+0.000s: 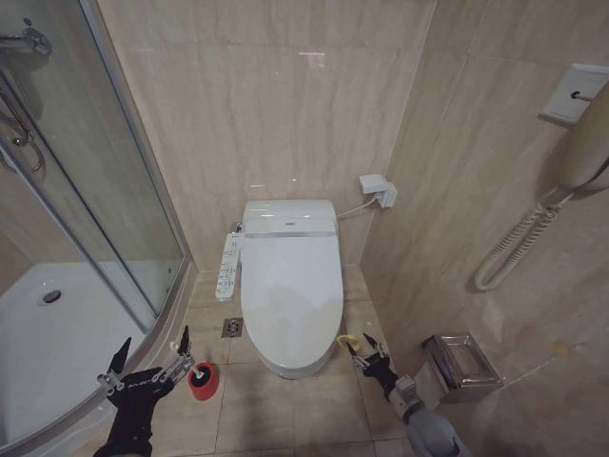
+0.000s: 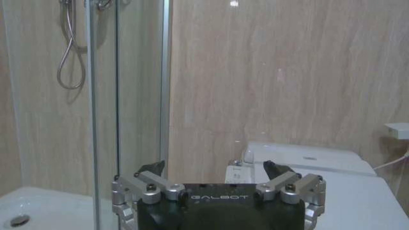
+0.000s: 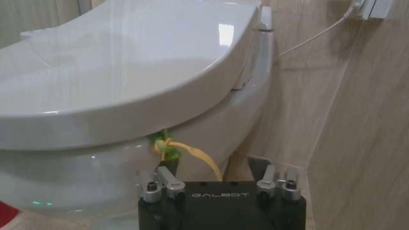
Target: Open the toilet lid, clean the toilet bowl with a toilet brush, close the toilet lid, and flush.
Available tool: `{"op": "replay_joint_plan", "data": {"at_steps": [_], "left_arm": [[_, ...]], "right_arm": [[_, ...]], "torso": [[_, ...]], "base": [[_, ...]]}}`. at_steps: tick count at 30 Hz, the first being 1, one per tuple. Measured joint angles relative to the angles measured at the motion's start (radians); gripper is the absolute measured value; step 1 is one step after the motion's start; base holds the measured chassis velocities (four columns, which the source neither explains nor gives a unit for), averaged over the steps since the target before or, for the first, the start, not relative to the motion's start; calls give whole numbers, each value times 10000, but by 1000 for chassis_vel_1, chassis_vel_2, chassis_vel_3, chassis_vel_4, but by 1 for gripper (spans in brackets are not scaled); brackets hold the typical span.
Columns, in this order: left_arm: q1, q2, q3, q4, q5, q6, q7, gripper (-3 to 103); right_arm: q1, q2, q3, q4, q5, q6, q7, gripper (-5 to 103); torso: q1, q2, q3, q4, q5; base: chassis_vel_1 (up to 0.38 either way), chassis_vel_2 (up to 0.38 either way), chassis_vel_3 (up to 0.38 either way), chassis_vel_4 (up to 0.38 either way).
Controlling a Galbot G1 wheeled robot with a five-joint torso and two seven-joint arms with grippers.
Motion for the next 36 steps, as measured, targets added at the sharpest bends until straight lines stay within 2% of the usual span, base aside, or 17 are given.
{"op": "replay_joint_plan", "data": {"at_steps": [6,7,14,15,20,21,28,29,36], "left_arm": [[0,0,0,0,0,0,0,100],[0,0,0,0,0,0,0,100],[0,0,0,0,0,0,0,100],[0,0,1,0,0,0,0,100],[0,0,0,0,0,0,-1,100],[0,0,0,0,0,0,0,100],[0,0,0,0,0,0,0,100],[0,0,0,0,0,0,0,100],[0,0,0,0,0,0,0,100]], "right_arm": [[263,27,-47,-235,-7,14,-1,70],[314,41,-58,-295,-12,25,-1,96],[495,184,-75,-595,-167,124,30,96],[509,200,-75,-628,-190,139,31,101],[518,225,-75,-663,-204,180,22,101],[518,226,-72,-662,-204,184,20,76],[518,209,-53,-626,-198,187,8,76],[518,208,-48,-616,-194,187,6,49],[511,214,-36,-572,-180,186,2,49]], "torso": [[0,0,0,1,0],[0,0,0,1,0],[0,0,0,1,0],[0,0,0,1,0],[0,0,0,0,-1],[0,0,0,1,-1],[0,0,0,1,0],[0,0,0,0,-1],[0,0,0,0,0]], "base": [[0,0,0,0],[0,0,0,0],[0,0,0,0],[0,0,0,0],[0,0,0,0],[0,0,0,0],[0,0,0,0],[0,0,0,0],[0,0,0,0]]}}
